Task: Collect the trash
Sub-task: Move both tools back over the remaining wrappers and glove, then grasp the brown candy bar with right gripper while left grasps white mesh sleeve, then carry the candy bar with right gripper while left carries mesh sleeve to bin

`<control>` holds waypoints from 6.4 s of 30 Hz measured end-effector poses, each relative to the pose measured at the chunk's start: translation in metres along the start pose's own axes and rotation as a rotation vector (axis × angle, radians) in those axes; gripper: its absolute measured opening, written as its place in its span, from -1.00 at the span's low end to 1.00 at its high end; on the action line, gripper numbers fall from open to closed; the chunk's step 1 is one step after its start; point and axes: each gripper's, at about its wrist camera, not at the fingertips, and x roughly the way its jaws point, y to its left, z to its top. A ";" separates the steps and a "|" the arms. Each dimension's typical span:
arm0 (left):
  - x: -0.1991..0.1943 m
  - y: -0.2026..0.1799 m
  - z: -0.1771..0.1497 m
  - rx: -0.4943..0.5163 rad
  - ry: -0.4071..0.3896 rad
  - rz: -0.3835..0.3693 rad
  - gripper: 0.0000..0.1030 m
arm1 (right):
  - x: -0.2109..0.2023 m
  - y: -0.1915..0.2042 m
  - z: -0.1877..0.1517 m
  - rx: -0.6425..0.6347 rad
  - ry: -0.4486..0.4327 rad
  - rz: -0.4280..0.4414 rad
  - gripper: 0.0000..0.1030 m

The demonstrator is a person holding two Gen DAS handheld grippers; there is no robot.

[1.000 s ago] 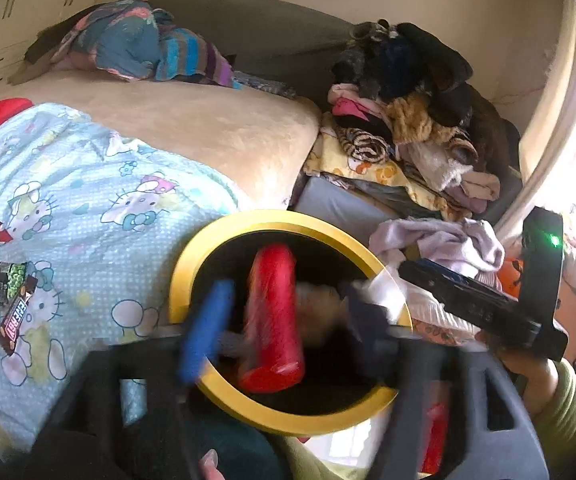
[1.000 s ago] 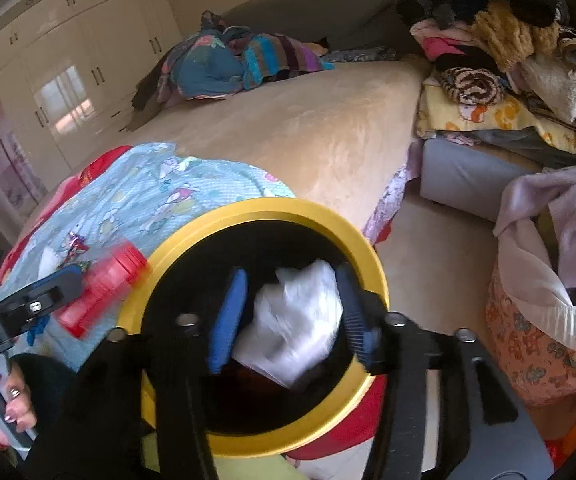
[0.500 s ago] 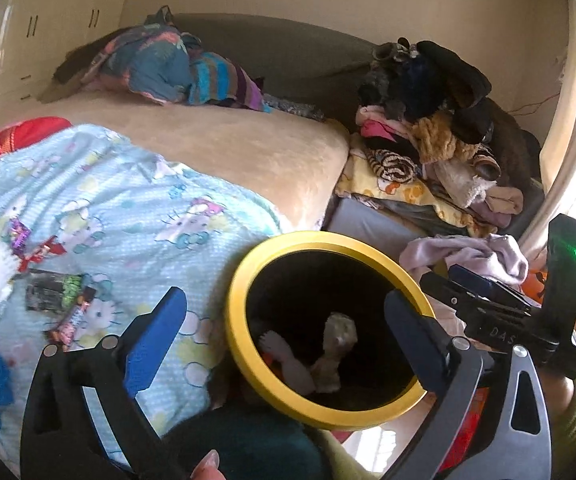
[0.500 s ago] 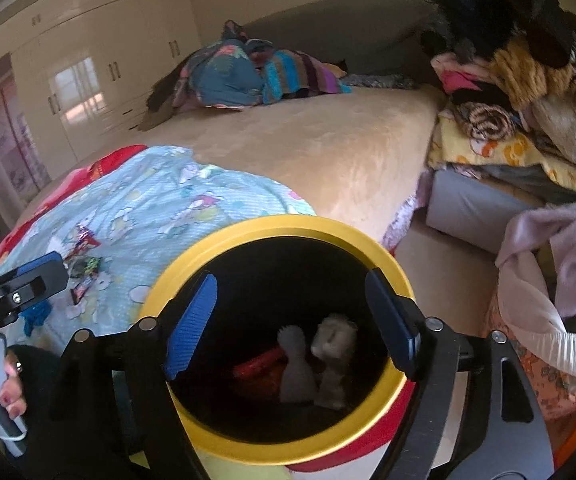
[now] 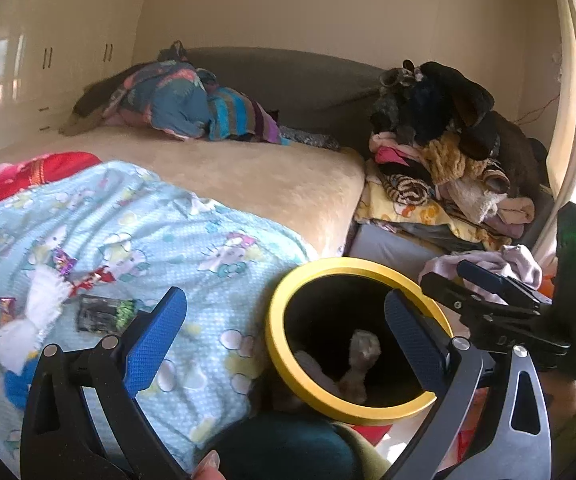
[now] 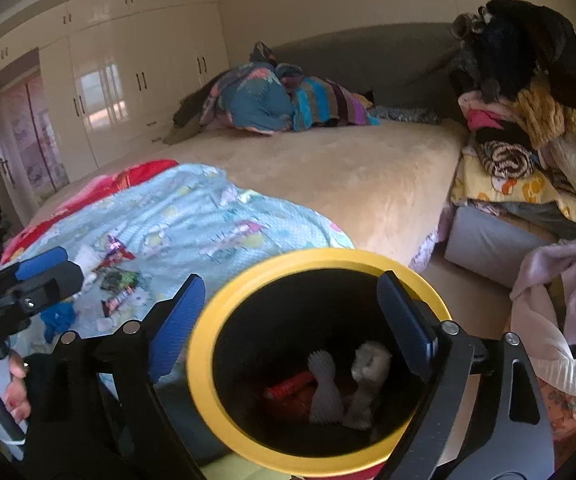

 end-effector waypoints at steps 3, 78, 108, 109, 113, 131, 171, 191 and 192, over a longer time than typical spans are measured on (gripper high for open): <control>-0.007 0.004 0.002 0.000 -0.017 0.020 0.87 | -0.001 0.008 0.003 -0.012 -0.012 0.005 0.55; -0.051 0.233 -0.053 -0.405 0.035 0.304 0.26 | 0.166 0.219 -0.021 -0.219 0.306 0.275 0.62; -0.032 0.235 -0.059 -0.409 0.075 0.252 -0.65 | 0.185 0.202 -0.053 -0.112 0.373 0.328 -0.79; -0.033 0.234 -0.058 -0.408 0.074 0.248 -0.66 | 0.183 0.201 -0.053 -0.112 0.367 0.331 -0.79; -0.039 0.233 -0.056 -0.416 0.044 0.238 -0.70 | 0.176 0.199 -0.051 -0.112 0.347 0.340 -0.79; -0.080 0.224 -0.024 -0.413 -0.096 0.214 -0.71 | 0.141 0.200 -0.034 -0.149 0.250 0.394 -0.80; -0.072 0.146 -0.001 -0.266 -0.080 0.049 -0.71 | 0.083 0.121 0.011 0.009 0.123 0.356 -0.80; -0.046 0.089 -0.004 -0.164 -0.009 -0.056 -0.71 | 0.062 0.042 0.027 0.114 0.067 0.219 -0.80; -0.045 0.087 -0.004 -0.159 -0.007 -0.058 -0.71 | 0.061 0.040 0.028 0.115 0.064 0.216 -0.80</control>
